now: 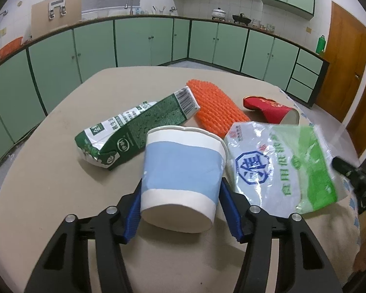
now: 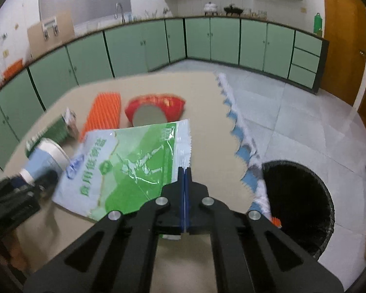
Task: Collect trash
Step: 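Carry the cup and salt bag over the bin and open both tools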
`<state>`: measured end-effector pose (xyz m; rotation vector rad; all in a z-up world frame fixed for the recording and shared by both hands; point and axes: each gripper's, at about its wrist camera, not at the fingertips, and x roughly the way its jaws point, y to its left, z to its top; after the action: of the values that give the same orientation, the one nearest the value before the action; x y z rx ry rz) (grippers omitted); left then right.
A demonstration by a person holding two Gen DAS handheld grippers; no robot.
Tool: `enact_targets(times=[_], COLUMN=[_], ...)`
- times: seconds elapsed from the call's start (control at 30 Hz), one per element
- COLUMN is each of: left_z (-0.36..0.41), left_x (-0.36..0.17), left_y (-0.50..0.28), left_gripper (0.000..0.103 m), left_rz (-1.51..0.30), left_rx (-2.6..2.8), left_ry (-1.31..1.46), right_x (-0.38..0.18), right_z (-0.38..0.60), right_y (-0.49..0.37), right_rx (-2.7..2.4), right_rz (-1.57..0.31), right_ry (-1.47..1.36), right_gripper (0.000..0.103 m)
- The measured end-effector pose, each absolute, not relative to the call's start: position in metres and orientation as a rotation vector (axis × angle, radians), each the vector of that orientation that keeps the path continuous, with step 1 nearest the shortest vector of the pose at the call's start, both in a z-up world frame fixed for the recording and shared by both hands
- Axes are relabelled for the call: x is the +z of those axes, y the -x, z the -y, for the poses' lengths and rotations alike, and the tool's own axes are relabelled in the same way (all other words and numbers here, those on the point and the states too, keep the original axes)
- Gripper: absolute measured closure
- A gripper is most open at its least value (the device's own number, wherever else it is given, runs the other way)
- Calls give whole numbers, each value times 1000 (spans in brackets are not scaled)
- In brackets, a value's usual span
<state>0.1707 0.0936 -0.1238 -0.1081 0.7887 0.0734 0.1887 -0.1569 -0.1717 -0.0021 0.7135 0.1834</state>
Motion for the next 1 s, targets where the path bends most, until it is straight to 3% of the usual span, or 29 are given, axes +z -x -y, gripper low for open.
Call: enact_targets(times=[0.47, 1.0], left_z=[-68, 31], left_x=[-79, -43], left_y=[-165, -187], left_gripper=[47, 47], left_rz=[-688, -631], left_rx=[-2, -202], left_ry=[104, 71], right_x=[-104, -60], right_z=[194, 273], right_y=[-170, -141], right_rx=[128, -19], right_rz=[-573, -481], right_ry=[-6, 10], right_gripper=[103, 103])
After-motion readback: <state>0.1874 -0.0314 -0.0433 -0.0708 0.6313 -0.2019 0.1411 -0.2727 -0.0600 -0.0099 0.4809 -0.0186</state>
